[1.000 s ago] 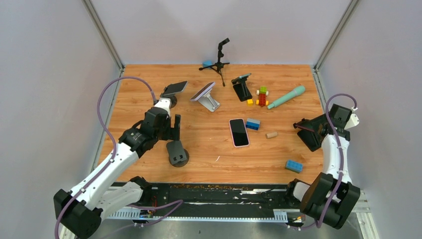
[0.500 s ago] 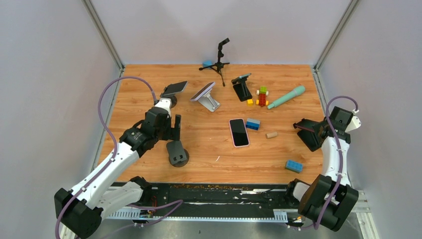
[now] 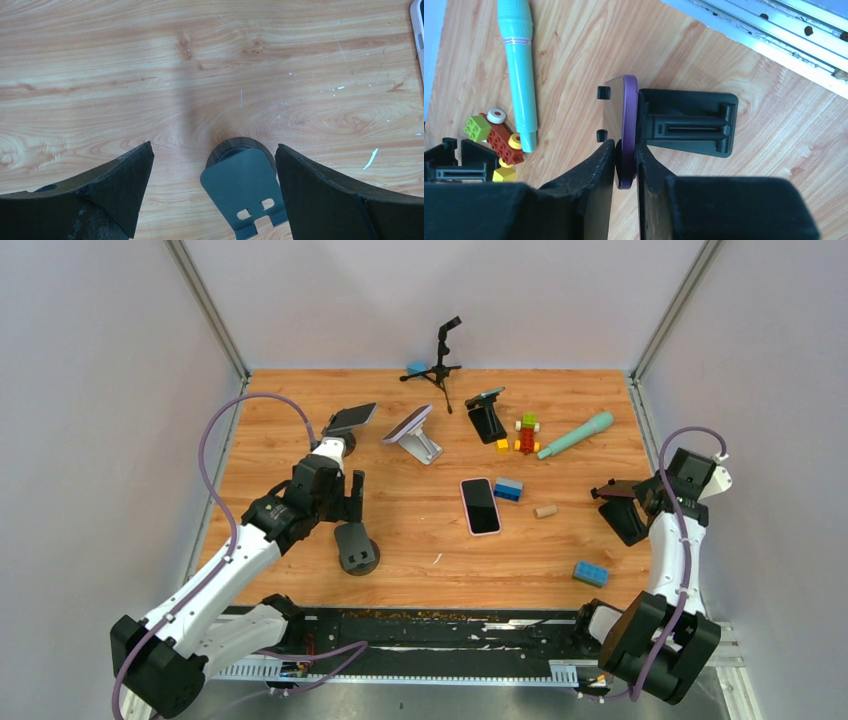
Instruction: Remove the phone from the phone stand
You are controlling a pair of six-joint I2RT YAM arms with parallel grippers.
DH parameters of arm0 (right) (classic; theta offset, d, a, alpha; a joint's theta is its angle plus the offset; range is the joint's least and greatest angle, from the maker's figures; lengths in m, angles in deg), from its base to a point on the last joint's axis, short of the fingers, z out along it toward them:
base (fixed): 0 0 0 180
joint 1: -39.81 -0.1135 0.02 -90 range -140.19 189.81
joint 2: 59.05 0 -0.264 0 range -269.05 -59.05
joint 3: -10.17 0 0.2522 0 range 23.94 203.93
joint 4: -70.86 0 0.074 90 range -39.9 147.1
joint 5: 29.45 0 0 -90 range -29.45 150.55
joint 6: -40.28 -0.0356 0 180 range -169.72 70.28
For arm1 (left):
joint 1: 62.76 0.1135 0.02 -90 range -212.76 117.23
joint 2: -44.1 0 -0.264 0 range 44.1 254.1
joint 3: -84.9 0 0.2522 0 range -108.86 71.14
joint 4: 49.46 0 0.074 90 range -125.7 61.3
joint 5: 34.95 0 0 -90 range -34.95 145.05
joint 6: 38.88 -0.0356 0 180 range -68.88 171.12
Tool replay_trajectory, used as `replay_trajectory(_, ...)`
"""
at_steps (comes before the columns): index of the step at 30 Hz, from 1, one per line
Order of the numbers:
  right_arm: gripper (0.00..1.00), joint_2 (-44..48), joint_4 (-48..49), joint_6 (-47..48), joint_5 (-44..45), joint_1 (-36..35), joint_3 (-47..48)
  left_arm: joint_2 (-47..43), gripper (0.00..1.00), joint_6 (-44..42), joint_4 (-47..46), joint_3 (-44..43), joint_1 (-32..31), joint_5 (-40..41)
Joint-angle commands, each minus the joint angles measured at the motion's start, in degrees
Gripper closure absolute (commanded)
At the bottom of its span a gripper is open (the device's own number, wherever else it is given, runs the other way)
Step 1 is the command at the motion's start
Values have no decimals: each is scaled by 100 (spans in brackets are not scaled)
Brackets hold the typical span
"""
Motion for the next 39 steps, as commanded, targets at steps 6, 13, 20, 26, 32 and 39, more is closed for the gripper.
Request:
replay_trajectory(6,93,-23,140,-76,66,75,467,50,1,5,-50,-78,13,10)
replay_trajectory(13,100,36,143,-165,86,79,551,57,1,3,-43,-81,14,15)
replay_trajectory(20,100,100,196,-178,70,75,718,70,1,5,-46,-81,18,9)
replay_trajectory(26,100,70,274,-259,-66,75,983,67,1,11,-47,-81,12,3)
replay_trajectory(32,100,60,272,-297,-210,80,1097,28,1,16,-53,-72,13,12)
replay_trajectory(39,100,4,461,-308,-1605,75,1034,-27,1,34,-72,-65,16,4)
